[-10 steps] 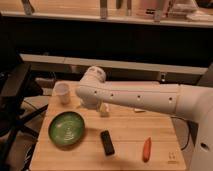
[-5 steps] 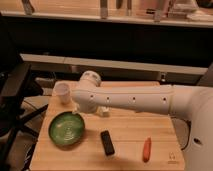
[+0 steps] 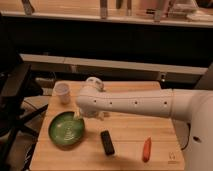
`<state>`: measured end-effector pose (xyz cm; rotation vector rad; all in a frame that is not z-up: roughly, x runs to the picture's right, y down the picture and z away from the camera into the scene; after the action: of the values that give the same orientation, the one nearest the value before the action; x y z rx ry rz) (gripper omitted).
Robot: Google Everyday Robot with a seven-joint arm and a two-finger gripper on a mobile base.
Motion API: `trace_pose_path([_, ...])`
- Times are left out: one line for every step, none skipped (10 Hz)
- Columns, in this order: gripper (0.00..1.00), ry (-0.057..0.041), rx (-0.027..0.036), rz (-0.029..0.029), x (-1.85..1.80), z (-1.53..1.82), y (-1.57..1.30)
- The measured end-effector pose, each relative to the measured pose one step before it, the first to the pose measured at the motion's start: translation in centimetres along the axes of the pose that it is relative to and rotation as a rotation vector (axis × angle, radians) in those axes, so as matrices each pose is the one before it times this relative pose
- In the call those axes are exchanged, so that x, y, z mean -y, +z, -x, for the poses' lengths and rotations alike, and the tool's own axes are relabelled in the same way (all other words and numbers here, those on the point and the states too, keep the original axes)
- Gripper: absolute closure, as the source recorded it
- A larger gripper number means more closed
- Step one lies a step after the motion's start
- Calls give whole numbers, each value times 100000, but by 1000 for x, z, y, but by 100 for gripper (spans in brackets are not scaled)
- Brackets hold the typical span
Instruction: Drag the ceramic bowl in a circle
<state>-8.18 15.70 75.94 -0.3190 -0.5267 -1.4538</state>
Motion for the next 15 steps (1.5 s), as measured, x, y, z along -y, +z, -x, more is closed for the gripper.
trace_pose_path([20,-1575,483,-324,135,257,322])
trace_pose_path([20,-1918,586,-255,193,283,616])
trace_pose_path([20,-1710,758,-273,258,341,730])
trace_pose_path([20,-2085,618,-314,250,231,536])
trace_pose_path([20,-1782,311,-28,-201,125,190])
trace_pose_path([20,-1408,424,-125,-238,153,396])
trace_pose_path([20,-1975,732,-436,91,245,484])
trace_pose_path([20,-1010,760,-268,38,232,358])
trace_pose_path([20,-1084,998,-242,200,381,494])
trace_pose_path([20,-873,649,-216,249,185,318])
trace_pose_path([20,-1517,801,-257,448,240,441])
trace_pose_path([20,-1385,486,-110,88,93,189])
trace_pose_path([20,-1025,921,42,-89,52,198])
trace_pose_path([20,-1580,1418,115,344,113,302])
trace_pose_path([20,-1764,1350,91,514,97,306])
